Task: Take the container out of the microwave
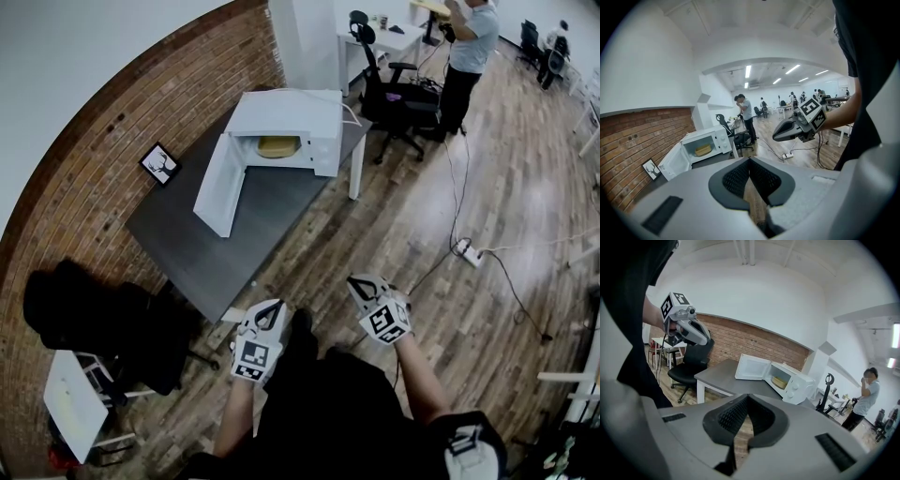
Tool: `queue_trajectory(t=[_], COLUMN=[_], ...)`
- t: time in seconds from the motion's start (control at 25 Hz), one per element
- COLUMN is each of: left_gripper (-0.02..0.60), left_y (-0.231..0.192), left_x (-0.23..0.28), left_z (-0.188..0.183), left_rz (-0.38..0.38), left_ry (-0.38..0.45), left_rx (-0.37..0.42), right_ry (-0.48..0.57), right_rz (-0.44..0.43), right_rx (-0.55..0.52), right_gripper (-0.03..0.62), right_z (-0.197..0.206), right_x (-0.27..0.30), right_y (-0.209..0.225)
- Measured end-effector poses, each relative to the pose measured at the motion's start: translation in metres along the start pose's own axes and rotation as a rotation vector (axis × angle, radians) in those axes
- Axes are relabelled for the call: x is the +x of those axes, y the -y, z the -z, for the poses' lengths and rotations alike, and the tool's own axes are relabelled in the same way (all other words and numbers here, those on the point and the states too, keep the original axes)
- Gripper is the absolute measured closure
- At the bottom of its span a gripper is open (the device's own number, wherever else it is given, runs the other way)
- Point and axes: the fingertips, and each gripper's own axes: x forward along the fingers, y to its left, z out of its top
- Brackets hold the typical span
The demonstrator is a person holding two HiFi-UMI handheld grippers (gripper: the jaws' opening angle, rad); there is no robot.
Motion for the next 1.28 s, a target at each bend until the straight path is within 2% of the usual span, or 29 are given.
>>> queue_trajectory(t=[0.28, 1.28], left_gripper=[0.578, 0.58], left_y=[-0.017, -0.119], left_x=[0.02, 0.114], left_z=[-0.003, -0.024], left_rz=[0.032, 0.168], left_ry=[0.01, 0.05], left_rx=[0.008, 0.023], right_ry=[-0.028, -0.093], right_rz=[0.022, 0.118], right_rx=[0.025, 0.05], right_gripper=[0.594, 0.594], right_z=[0.003, -0.015], right_x=[0.012, 0.102], right_y=[0.013, 0.085])
